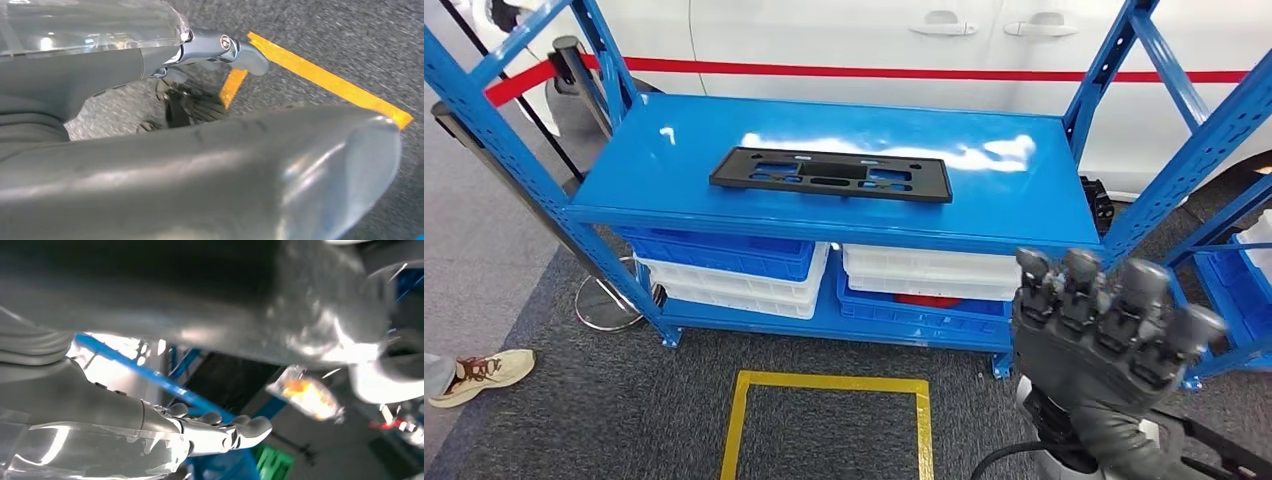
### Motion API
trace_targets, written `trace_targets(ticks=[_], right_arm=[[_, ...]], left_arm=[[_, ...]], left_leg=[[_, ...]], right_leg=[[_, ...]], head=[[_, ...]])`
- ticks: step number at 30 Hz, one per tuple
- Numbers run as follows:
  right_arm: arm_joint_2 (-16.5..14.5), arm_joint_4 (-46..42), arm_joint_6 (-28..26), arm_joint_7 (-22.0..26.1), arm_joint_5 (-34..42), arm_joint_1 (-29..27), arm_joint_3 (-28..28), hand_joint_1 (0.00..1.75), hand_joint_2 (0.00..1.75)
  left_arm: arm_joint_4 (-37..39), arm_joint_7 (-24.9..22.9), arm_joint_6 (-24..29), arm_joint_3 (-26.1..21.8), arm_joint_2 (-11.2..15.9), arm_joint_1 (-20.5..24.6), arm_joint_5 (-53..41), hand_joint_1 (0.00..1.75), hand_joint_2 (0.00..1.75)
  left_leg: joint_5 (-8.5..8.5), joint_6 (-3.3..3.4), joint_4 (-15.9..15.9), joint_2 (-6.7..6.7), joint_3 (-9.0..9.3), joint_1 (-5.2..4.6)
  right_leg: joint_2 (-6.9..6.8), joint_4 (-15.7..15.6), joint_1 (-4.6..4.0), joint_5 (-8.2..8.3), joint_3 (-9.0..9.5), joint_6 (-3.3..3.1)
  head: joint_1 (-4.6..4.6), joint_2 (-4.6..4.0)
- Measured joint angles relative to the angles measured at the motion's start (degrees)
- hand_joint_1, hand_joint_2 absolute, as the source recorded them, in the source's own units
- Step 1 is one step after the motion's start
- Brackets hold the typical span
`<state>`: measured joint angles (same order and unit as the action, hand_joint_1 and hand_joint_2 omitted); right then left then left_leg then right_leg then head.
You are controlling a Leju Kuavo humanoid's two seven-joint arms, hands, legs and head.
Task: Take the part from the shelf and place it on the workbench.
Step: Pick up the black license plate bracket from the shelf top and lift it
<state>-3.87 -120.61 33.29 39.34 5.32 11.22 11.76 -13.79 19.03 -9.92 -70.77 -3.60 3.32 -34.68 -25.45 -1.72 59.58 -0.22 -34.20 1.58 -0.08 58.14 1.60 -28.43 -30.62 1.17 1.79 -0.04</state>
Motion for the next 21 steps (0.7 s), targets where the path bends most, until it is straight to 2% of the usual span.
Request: trace_targets(ticks=[3, 5, 7, 8, 9, 10, 11, 12, 13, 14, 15, 16, 19, 20, 21], right_arm=[[0.0, -1.8, 0.2, 0.4, 0.5, -0.2, 0.4, 0.0, 0.0], [0.2, -2.2, -0.7, 0.4, 0.4, -0.3, 0.6, 0.0, 0.0], [0.6, -2.2, -1.6, 0.4, 0.0, -0.7, 0.8, 0.0, 0.0], [0.8, -2.2, -1.8, 0.4, -0.4, -1.0, 0.8, 0.0, 0.0], [0.9, -2.0, -1.9, 0.4, -0.9, -1.3, 0.9, 0.0, 0.0], [1.0, -1.9, -2.0, 0.4, -1.3, -1.5, 0.9, 0.0, 0.0], [1.1, -1.7, -2.1, 0.4, -1.6, -1.7, 0.9, 0.0, 0.0], [1.2, -1.5, -2.3, 0.4, -1.7, -1.8, 0.9, 0.0, 0.0], [1.3, -1.3, -2.5, 0.4, -1.7, -1.9, 0.9, 0.0, 0.0], [1.4, -1.2, -2.8, 0.4, -1.6, -2.0, 0.9, 0.0, 0.0], [1.6, -1.0, -3.1, 0.3, -1.5, -2.1, 0.9, 0.0, 0.0], [1.8, -0.8, -3.3, 0.3, -1.5, -2.3, 0.9, 0.0, 0.0], [2.3, -0.2, -3.7, 0.3, -1.7, -2.7, 1.0, 0.0, 0.0], [2.4, 0.1, -3.9, 0.3, -1.8, -2.7, 1.1, 0.0, 0.0], [2.4, 0.4, -4.1, 0.3, -1.9, -2.8, 1.2, 0.0, 0.0]], left_arm=[[0.1, 0.1, 0.0, -0.7, -0.1, 0.1, -0.5, 0.0, 0.0], [0.1, 0.2, 0.0, -0.9, -0.2, 0.1, -0.5, 0.0, 0.0], [0.1, 0.5, -0.1, -1.0, -0.3, 0.2, -0.5, 0.0, 0.0], [0.1, 0.6, -0.2, -1.1, -0.3, 0.3, -0.6, 0.0, 0.0], [0.1, 0.6, -0.3, -1.1, -0.3, 0.3, -0.6, 0.0, 0.0], [0.2, 0.6, -0.4, -1.1, -0.3, 0.3, -0.7, 0.0, 0.0], [0.2, 0.6, -0.5, -1.1, -0.3, 0.3, -0.8, 0.0, 0.0], [0.2, 0.6, -0.6, -1.2, -0.4, 0.3, -0.9, 0.0, 0.0], [0.3, 0.7, -0.7, -1.2, -0.5, 0.3, -1.0, 0.0, 0.0], [0.4, 0.7, -0.7, -1.2, -0.6, 0.3, -1.0, 0.0, 0.0], [0.5, 0.7, -0.8, -1.3, -0.7, 0.4, -1.1, 0.0, 0.0], [0.6, 0.7, -0.8, -1.3, -0.7, 0.4, -1.1, 0.0, 0.0], [0.6, 0.7, -0.9, -1.5, -0.5, 0.5, -1.1, 0.0, 0.0], [0.6, 0.7, -0.9, -1.5, -0.5, 0.5, -1.2, 0.0, 0.0], [0.6, 0.8, -0.9, -1.5, -0.4, 0.6, -1.2, 0.0, 0.0]], left_leg=[[-0.51, 1.68, -0.4, -0.12, 0.16, -0.24], [-0.61, 2.5, -0.6, -0.12, 0.47, -0.31], [-0.88, 3.12, -0.6, -0.11, 0.68, -0.62], [-1.04, 3.41, -0.6, -0.13, 0.83, -0.86], [-1.22, 3.64, -0.6, -0.17, 1.07, -1.14], [-1.46, 3.83, -0.6, -0.23, 1.4, -1.45], [-1.71, 3.97, -0.6, -0.31, 1.82, -1.75], [-2.01, 4.06, -0.7, -0.39, 2.27, -2.03], [-2.3, 4.05, -0.7, -0.43, 2.63, -2.28], [-2.56, 3.94, -0.7, -0.49, 2.87, -2.41], [-2.76, 3.75, -0.8, -0.51, 2.99, -2.44], [-2.91, 3.49, -0.9, -0.47, 3.02, -2.4], [-3.65, 2.69, -0.4, -0.27, 3.2, -2.36], [-4.48, 2.33, 1.3, -0.23, 2.51, -2.32], [-5.69, 1.93, 4.1, -0.21, 1.08, -2.14]], right_leg=[[-0.02, 0.0, 0.12, -0.36, 0.09, 0.84], [0.0, 3.0, 0.21, -2.06, -1.2, 1.1], [0.0, 10.5, -0.06, -4.87, -5.32, 0.91], [0.01, 14.1, -0.22, -5.75, -7.59, 0.73], [0.01, 16.1, -0.42, -5.7, -9.19, 0.47], [0.02, 16.0, -0.67, -4.52, -9.72, 0.08], [0.03, 13.9, -0.97, -2.48, -9.25, -0.48], [0.06, 10.4, -1.41, 0.0, -8.03, -1.25], [0.04, 7.0, -1.86, 1.73, -6.68, -2.17], [0.0, 4.1, -2.24, 2.74, -5.5, -2.88], [-0.02, 2.3, -2.54, 3.01, -4.77, -3.37], [-0.03, 1.7, -2.69, 2.68, -4.49, -3.59], [0.01, 0.0, -2.17, 2.79, -3.25, -3.22], [-0.07, -0.7, -1.84, 2.82, -2.57, -3.11], [-0.16, -1.2, -1.57, 2.74, -1.92, -3.0]], head=[[-0.04, 0.0], [-0.07, 0.0], [-0.07, 0.0], [-0.07, 0.0], [-0.07, 0.0], [-0.07, 0.0], [-0.07, 0.0], [-0.07, 0.0], [0.0, 0.0], [0.08, 0.0], [0.15, 0.0], [0.21, 0.0], [0.27, 0.0], [0.33, 0.0], [0.4, 0.0]])
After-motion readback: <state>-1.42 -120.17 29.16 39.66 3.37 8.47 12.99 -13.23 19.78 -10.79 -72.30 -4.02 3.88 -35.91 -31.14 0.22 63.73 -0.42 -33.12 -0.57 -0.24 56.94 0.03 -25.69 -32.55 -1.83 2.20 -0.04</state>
